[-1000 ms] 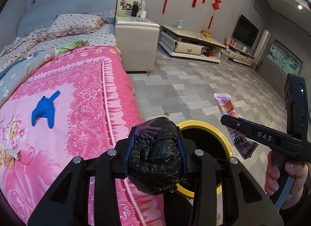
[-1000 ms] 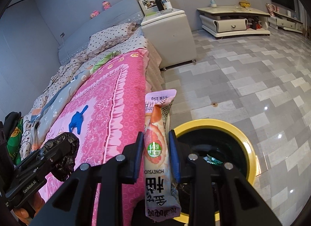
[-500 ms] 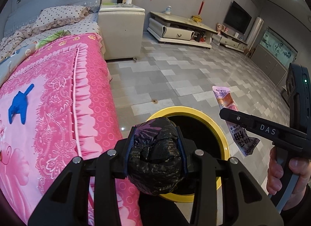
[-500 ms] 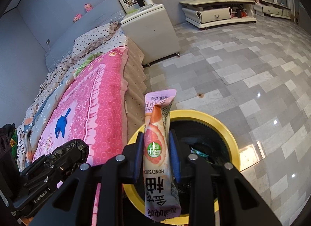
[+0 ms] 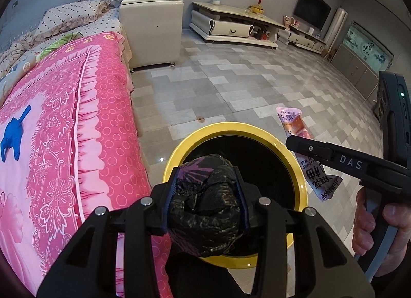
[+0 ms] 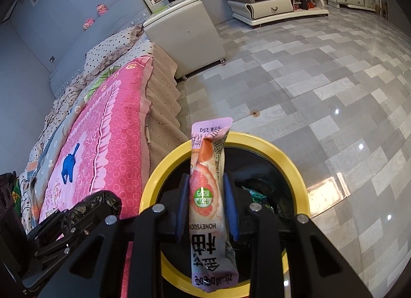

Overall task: Collect trash
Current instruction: 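Open both tools to drop the black bag ball and snack stick into the bin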

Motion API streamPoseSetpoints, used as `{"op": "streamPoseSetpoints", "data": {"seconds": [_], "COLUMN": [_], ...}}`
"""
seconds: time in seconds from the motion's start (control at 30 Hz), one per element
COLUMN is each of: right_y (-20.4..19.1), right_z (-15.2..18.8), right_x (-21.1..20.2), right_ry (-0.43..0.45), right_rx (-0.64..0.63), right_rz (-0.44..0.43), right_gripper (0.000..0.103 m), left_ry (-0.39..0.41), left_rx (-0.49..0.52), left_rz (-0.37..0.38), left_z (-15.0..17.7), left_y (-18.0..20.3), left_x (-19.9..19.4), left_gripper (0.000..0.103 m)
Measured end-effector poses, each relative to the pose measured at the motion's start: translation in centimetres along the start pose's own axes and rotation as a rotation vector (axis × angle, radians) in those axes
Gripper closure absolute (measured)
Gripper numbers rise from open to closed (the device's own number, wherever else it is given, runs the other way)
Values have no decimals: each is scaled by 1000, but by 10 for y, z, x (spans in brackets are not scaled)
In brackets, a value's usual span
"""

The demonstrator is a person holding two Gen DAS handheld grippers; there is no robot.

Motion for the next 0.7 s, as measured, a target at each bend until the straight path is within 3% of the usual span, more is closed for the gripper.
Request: {"op": "streamPoseSetpoints", "data": {"seconds": [0.4, 0.57, 0.7], "right_y": [8, 10, 11], "right_z": [2, 4, 5], "right_x": [-8, -10, -13], "right_ry": [24, 28, 32], "right_rx": [29, 41, 49], "right_rz": [5, 16, 32], "right_gripper": [76, 64, 62], "left_ry": [7, 19, 33], "left_rx": [-27, -34, -49], "left_rz": [21, 28, 38], "left_z": [1, 2, 3], "left_y": [-3, -5, -8], "left_x": [-5, -12, -20], "left_gripper": [57, 49, 42]}}
Point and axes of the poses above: each gripper's, at about its wrist camera, not at the fingertips, and x roughly the way its jaws point, y to its right, z to its underside, the point moved 1 cm from there along x, roughly the way its jaws point, and after that the axes turned 6 degrees about -x, right-handed, at the moved point
